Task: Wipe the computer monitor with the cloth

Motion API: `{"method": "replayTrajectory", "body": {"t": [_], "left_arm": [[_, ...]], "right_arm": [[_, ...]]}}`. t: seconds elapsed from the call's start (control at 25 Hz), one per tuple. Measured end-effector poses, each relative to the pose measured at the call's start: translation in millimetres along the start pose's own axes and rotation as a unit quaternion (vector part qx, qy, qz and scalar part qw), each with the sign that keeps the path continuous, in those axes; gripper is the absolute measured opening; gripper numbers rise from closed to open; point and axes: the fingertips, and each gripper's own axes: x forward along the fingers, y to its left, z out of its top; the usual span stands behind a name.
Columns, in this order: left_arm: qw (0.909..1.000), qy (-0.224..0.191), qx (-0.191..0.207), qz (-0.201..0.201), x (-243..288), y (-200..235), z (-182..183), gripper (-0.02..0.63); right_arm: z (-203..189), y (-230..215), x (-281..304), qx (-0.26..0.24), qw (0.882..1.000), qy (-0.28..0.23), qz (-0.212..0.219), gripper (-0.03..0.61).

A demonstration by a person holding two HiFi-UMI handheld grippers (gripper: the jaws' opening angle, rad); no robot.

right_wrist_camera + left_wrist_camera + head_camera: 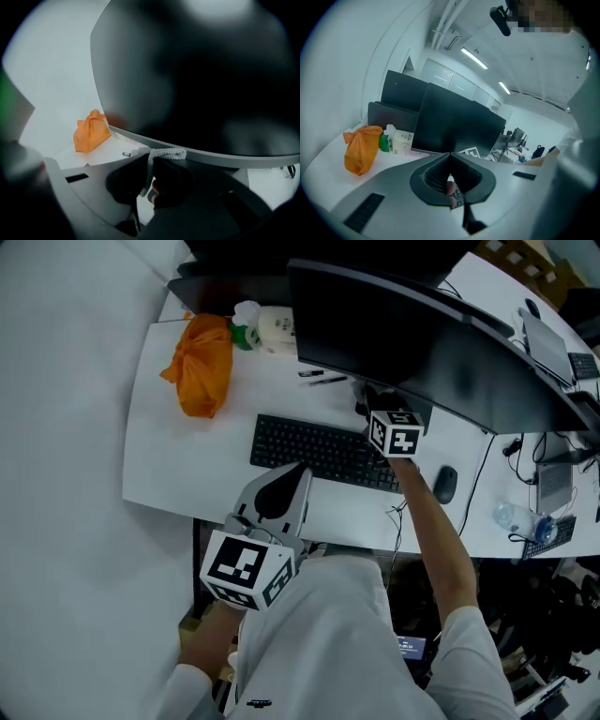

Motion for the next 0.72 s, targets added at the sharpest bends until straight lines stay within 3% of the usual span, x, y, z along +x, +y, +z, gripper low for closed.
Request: {"method": "replayTrajectory", "body": {"t": [0.24, 0.44, 0.72], "left_arm": [[0.9995, -0.012, -0.018, 0.024, -20, 29, -2, 0.014], [0.9986, -0.018, -0.032, 0.039, -33, 46, -5, 0.014], [0.9966, -0.028, -0.048, 0.060, -50, 65, -9, 0.014]], "right_arm": [[13, 39, 28, 0.006, 1.000, -0.010, 0.021, 0.026], [23, 67, 41, 0.027, 0.999, -0.015, 0.012, 0.026], [33, 106, 64, 0.019, 0.999, -0.018, 0.033, 0.026]]}}
